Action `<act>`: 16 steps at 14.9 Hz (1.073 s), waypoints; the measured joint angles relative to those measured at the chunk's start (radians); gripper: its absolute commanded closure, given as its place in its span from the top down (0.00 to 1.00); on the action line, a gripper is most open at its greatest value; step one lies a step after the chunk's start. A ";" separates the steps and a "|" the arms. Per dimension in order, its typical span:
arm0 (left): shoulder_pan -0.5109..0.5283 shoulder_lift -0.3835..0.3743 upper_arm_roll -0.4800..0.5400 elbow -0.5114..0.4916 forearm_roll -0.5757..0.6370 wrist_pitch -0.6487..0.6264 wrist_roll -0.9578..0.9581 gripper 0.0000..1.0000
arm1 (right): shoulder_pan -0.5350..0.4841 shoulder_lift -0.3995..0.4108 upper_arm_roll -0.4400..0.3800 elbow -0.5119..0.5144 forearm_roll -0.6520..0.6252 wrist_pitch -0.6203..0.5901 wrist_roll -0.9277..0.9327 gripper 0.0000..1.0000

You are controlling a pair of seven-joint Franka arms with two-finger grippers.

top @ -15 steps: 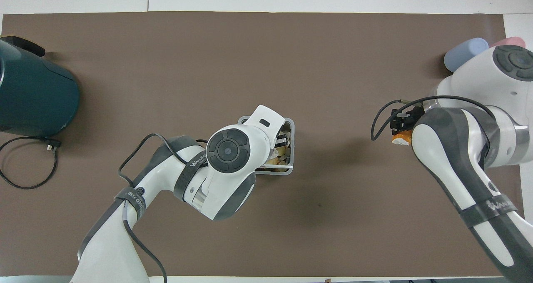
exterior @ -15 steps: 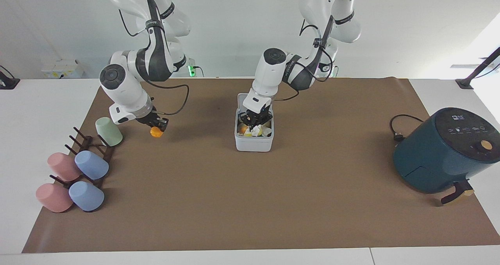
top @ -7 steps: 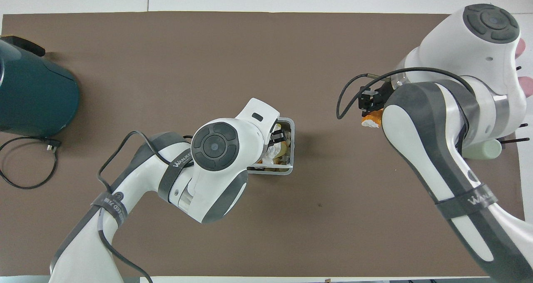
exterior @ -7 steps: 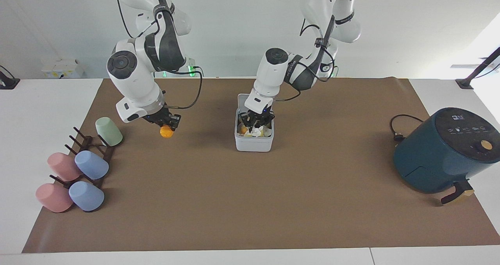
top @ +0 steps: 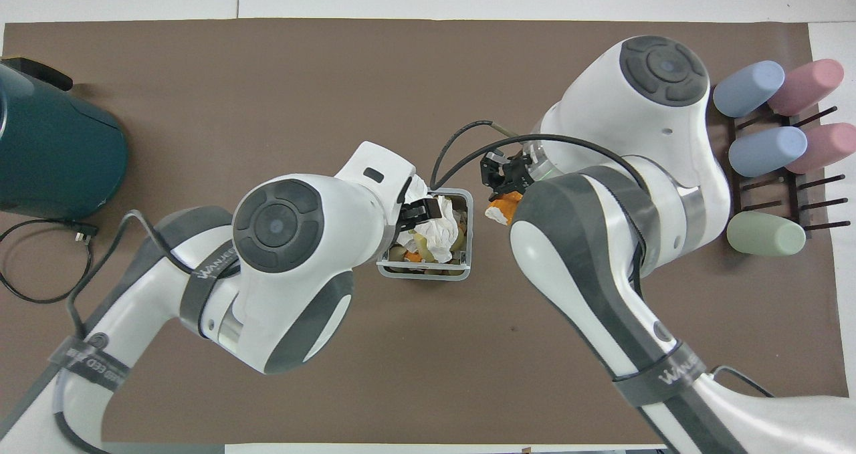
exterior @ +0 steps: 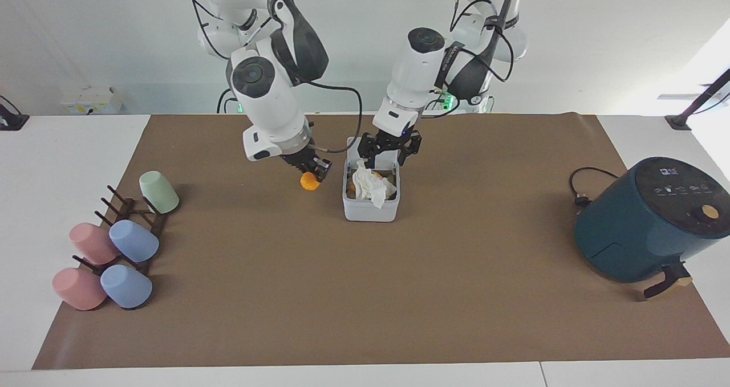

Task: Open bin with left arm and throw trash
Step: 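Drop the tissue into the bin while the right gripper brings the orange piece, then drop the orange piece into the bin while the left gripper withdraws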

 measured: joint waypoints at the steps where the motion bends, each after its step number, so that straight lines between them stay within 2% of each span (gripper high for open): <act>1: 0.030 -0.020 0.001 0.001 0.000 -0.033 0.033 1.00 | 0.012 0.002 0.000 -0.001 0.021 0.016 0.037 0.00; 4: 0.138 -0.080 0.005 0.002 0.000 -0.165 0.187 1.00 | 0.049 0.008 0.000 -0.007 0.078 0.081 0.157 0.00; 7: 0.247 -0.127 0.009 0.001 0.016 -0.273 0.342 1.00 | 0.143 0.006 0.002 -0.062 0.081 0.194 0.275 0.00; 8: 0.284 -0.140 0.009 0.001 0.030 -0.295 0.390 1.00 | 0.167 0.002 0.002 -0.090 0.081 0.218 0.293 0.09; 10: 0.354 -0.163 0.011 0.002 0.052 -0.320 0.470 1.00 | 0.184 -0.009 0.002 -0.132 0.081 0.238 0.305 0.45; 11: 0.389 -0.174 0.012 0.005 0.055 -0.327 0.513 1.00 | 0.187 -0.015 0.002 -0.143 0.081 0.245 0.310 0.54; 16: 0.518 -0.183 0.013 0.117 0.074 -0.451 0.692 1.00 | 0.184 -0.027 -0.004 -0.153 0.081 0.248 0.323 0.71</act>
